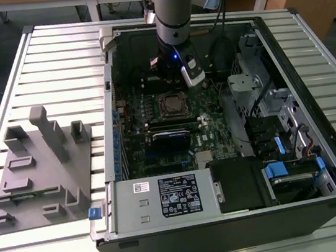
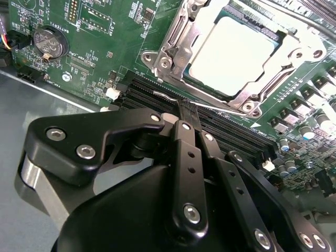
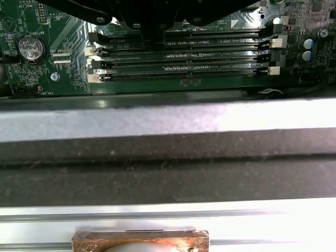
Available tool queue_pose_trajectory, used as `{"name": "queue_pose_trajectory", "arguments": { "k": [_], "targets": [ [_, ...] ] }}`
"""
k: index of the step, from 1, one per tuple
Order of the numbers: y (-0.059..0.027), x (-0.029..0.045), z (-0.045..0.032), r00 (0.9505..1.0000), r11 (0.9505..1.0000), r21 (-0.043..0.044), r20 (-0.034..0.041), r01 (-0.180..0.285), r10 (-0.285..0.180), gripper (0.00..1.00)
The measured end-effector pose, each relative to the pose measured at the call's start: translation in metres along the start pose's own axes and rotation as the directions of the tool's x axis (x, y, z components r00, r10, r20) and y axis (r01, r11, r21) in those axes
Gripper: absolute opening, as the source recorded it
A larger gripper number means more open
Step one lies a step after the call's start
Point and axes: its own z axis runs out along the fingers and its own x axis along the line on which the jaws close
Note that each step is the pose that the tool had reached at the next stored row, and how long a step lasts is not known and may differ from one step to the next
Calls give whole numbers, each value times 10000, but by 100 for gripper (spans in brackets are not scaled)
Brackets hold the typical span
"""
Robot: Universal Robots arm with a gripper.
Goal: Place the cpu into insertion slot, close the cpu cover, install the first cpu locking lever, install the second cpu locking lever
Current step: 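Install the first cpu locking lever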
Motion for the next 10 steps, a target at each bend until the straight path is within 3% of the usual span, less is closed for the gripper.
{"name": "queue_pose_trajectory", "arguments": {
  "k": [10],
  "targets": [
    [0, -17, 8, 10000, 10000, -1, 0, 2, -2, 10]
  ]
}}
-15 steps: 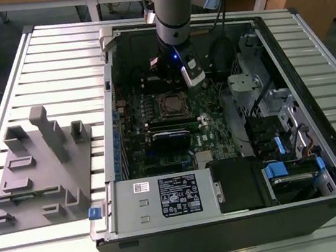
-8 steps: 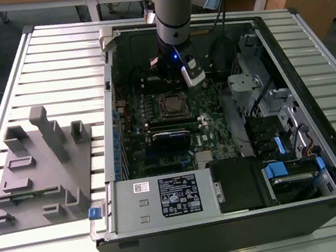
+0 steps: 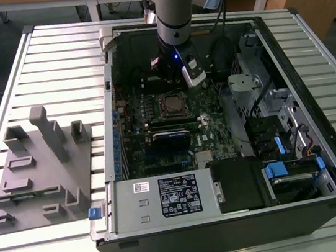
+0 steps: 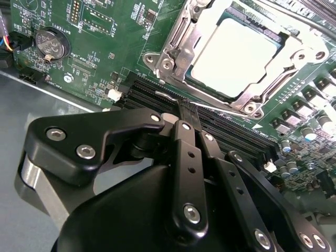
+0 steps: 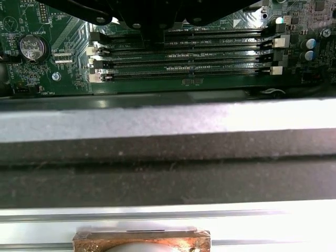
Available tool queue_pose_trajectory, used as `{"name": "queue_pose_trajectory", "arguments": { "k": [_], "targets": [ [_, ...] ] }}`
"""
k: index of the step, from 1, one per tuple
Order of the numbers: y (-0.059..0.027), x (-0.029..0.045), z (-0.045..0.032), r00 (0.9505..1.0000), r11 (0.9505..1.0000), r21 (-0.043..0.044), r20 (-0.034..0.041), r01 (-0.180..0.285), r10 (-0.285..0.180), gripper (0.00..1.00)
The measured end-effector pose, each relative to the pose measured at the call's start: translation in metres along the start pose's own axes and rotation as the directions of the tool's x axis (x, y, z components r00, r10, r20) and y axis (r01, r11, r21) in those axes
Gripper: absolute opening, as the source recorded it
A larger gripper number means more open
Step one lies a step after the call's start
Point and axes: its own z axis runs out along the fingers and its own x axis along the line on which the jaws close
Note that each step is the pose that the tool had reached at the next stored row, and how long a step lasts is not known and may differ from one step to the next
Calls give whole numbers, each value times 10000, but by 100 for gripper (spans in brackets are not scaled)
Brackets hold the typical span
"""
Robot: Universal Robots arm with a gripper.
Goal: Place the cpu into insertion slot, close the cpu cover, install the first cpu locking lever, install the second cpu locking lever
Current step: 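Install the first cpu locking lever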
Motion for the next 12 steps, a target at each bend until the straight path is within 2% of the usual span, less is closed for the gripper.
{"name": "queue_pose_trajectory", "arguments": {
  "k": [12],
  "targets": [
    [-2, -10, 9, 10000, 10000, 7, 0, 0, 0, 10]
  ]
}}
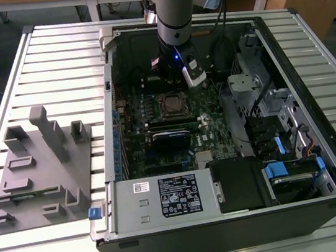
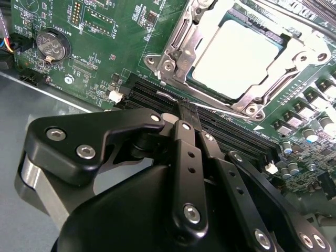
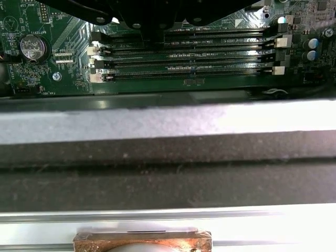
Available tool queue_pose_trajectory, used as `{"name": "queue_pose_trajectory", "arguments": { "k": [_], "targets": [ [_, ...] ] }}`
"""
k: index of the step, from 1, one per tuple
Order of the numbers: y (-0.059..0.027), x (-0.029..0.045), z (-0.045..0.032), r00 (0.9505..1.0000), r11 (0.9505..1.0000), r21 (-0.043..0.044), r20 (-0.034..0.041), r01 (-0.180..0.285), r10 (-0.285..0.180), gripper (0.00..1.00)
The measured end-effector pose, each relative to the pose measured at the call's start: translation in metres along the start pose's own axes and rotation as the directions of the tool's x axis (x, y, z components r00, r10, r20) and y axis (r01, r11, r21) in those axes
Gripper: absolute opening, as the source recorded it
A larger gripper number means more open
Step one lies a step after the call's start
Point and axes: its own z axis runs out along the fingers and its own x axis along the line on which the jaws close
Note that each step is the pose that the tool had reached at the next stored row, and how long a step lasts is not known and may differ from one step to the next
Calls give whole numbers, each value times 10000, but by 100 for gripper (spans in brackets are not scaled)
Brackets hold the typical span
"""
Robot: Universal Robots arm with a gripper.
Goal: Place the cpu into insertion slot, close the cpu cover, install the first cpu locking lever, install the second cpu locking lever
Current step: 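Install the first cpu locking lever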
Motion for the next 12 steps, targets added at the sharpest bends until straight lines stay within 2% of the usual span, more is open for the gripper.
{"name": "queue_pose_trajectory", "arguments": {
  "k": [12],
  "targets": [
    [5, -17, 8, 10000, 10000, 1, 1, -1, 1, 10]
  ]
}}
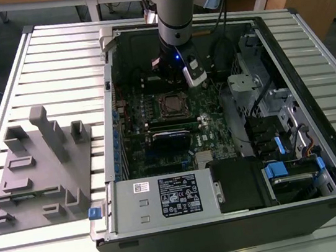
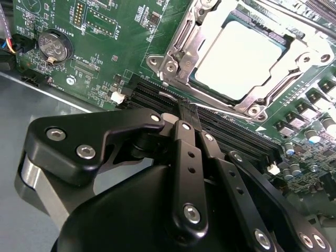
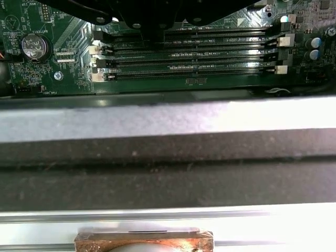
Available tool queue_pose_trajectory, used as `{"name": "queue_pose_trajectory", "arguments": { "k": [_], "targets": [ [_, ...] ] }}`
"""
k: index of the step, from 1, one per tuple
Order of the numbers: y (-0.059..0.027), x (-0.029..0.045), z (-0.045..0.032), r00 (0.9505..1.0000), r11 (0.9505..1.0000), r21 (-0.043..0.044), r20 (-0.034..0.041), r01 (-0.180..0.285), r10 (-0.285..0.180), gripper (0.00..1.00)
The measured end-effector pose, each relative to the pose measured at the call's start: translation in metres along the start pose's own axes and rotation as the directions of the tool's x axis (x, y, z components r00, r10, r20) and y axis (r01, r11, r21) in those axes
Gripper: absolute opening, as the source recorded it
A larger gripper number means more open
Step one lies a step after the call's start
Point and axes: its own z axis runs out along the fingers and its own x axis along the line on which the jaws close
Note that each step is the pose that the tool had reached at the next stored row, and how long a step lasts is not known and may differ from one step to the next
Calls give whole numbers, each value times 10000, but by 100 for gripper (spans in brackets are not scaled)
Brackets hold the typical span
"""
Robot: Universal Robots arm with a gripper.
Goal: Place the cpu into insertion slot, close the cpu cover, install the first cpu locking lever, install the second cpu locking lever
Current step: 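Install the first cpu locking lever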
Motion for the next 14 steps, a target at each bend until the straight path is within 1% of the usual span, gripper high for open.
{"name": "queue_pose_trajectory", "arguments": {
  "k": [5, 14],
  "targets": [
    [1, -17, 4, 10000, 10000, 1, -1, 1, -1, 10],
    [2, -24, 10, 10000, 10000, 3, -1, 0, 0, 10]
  ]
}}
